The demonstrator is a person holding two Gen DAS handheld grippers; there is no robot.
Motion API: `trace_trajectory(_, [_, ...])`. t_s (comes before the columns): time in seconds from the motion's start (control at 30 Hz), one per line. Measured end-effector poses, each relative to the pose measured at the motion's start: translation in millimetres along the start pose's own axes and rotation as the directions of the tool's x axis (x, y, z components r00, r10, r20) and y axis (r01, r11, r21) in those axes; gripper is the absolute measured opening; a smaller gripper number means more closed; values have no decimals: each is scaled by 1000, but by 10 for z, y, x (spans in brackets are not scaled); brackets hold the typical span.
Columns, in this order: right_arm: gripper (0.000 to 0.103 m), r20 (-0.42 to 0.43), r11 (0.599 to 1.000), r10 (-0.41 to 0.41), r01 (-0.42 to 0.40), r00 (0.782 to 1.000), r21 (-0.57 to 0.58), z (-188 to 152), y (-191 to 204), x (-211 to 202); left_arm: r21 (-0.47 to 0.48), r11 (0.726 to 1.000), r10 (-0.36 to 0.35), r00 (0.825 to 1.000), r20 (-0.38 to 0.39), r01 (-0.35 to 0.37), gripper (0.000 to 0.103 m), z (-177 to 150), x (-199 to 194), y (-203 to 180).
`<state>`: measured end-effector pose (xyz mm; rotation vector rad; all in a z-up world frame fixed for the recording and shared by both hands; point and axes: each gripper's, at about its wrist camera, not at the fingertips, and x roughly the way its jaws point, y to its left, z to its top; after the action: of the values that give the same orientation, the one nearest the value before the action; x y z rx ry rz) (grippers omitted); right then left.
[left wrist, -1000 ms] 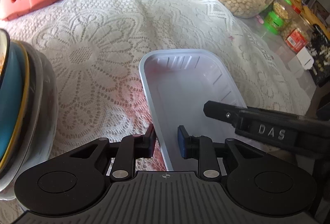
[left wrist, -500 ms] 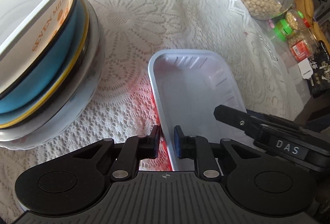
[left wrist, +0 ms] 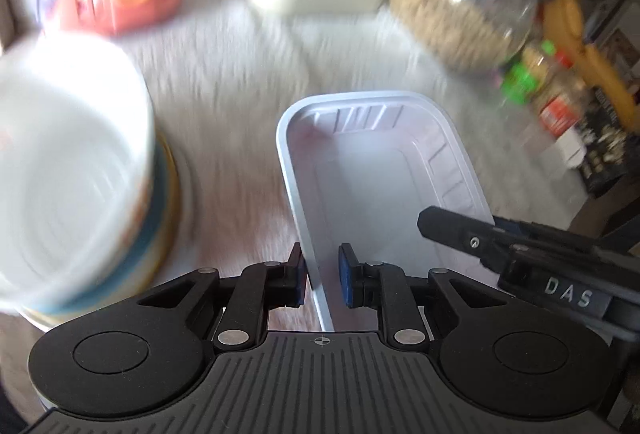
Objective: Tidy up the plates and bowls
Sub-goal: 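Lift the white-and-red tray with both grippers and carry it toward the bowl stack, then lower the tray onto the white printed bowl with both grippers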
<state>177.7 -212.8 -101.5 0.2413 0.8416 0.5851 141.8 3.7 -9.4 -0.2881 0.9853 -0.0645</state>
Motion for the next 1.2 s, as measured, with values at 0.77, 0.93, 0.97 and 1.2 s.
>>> trace_trajectory(0.77, [37, -111, 981, 119, -134, 987, -142, 599, 1735, 835, -229, 973, 42, 994, 105, -17, 20, 252, -925, 1735])
trace_trajectory(0.93, [37, -103, 977, 120, -136, 987, -162, 670, 1814, 929, -250, 968, 63, 986, 152, -23, 20, 352, -921, 1856])
trace_trajectory(0.97, [37, -103, 977, 121, -137, 987, -165, 688, 1829, 968, -260, 965, 74, 985, 156, -31, 21, 372, -902, 1889])
trace_trajectory(1.2, [37, -79, 975, 92, -106, 993, -197, 759, 1933, 1078, -300, 953, 91, 983, 159, -40, 20, 437, -868, 1992])
